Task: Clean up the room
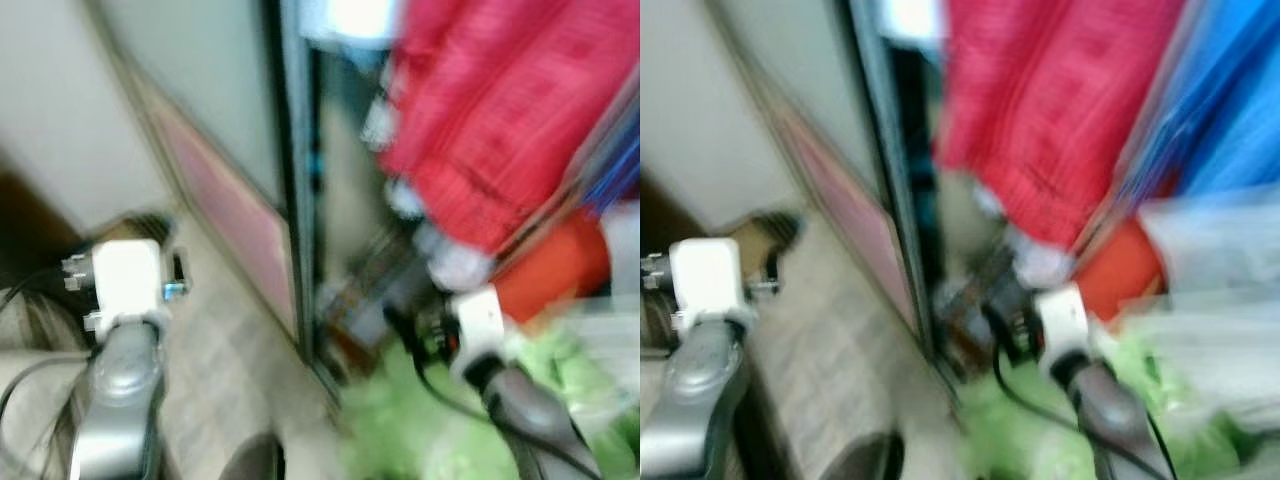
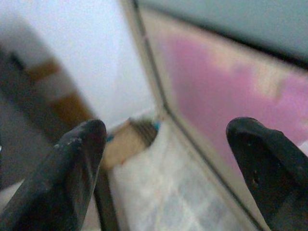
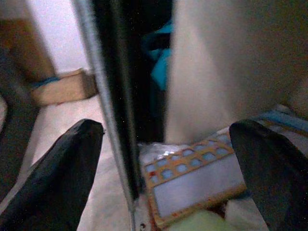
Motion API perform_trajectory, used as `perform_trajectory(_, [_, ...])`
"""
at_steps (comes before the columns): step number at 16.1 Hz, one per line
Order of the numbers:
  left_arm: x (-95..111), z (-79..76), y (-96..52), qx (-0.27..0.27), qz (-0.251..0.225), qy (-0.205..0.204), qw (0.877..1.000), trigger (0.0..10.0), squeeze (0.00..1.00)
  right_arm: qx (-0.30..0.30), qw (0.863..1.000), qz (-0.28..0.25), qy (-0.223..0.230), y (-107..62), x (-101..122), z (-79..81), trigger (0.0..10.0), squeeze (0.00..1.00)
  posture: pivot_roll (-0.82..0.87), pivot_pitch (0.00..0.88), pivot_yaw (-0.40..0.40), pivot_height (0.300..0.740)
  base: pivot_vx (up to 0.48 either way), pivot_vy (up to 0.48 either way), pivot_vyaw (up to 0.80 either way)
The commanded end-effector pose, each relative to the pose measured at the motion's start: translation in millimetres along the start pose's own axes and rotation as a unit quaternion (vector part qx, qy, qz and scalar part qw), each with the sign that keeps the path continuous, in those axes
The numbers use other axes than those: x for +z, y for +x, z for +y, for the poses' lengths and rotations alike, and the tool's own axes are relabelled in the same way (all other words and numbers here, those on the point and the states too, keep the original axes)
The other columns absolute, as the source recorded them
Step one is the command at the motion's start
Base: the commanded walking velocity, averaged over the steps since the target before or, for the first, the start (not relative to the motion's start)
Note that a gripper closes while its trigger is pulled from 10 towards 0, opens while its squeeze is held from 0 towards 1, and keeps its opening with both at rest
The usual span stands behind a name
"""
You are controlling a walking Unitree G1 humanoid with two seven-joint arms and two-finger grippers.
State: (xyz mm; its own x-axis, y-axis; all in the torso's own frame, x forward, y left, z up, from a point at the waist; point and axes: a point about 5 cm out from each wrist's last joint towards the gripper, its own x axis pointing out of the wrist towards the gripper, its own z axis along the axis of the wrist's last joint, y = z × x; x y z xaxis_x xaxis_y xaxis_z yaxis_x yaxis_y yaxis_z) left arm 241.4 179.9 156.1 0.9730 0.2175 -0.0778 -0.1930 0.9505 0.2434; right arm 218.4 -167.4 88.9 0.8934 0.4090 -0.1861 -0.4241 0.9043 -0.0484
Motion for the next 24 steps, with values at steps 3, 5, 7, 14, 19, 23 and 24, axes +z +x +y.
perform_trajectory(3, [-12,-9.5,-5.5,-0.031,-0.003,0.079,0.996,10.0,0.00,-0.039,0.999,0.019,0.012,-9.4,-12,-4.1,10.0,0.00,0.03,0.082,-0.030,0.740,0.000,0.000,0.00])
perform_trajectory(5, [-31,4.1,-7.1,-0.010,0.018,0.115,0.993,10.0,0.00,-0.033,0.998,0.050,0.006,-25.1,-28,-9.1,10.0,0.00,0.01,0.074,-0.027,0.740,0.000,0.000,0.00])
perform_trajectory(7, [-55,14.3,1.5,0.004,0.054,0.103,0.993,10.0,0.00,-0.042,0.998,0.044,0.002,-22.6,-33,-13.2,10.0,0.00,0.00,0.066,-0.025,0.740,0.000,0.000,0.00])
perform_trajectory(14, [-98,15.9,-8.2,0.024,0.130,-0.065,0.989,10.0,0.00,-0.038,0.999,-0.030,0.005,5.2,-2,-9.9,10.0,0.00,0.01,0.006,-0.041,0.740,0.000,0.000,0.23])
perform_trajectory(19, [-81,2.3,-0.2,-0.041,0.102,-0.110,0.988,10.0,0.00,-0.025,0.998,-0.057,-0.007,22.1,17,-6.0,10.0,0.00,0.02,0.025,-0.025,0.740,0.000,0.000,0.79])
perform_trajectory(23, [-73,-10.8,1.1,-0.072,0.084,-0.127,0.986,10.0,0.00,-0.033,0.998,-0.050,-0.009,20.3,16,-7.9,10.0,0.00,0.02,0.033,-0.012,0.740,0.000,0.000,0.79])
perform_trajectory(24, [-72,-12.6,-0.2,-0.080,0.080,-0.134,0.985,10.0,0.00,-0.037,0.998,-0.045,-0.008,18.0,14,-9.4,10.0,0.00,0.01,0.034,-0.010,0.740,0.000,0.000,0.79])
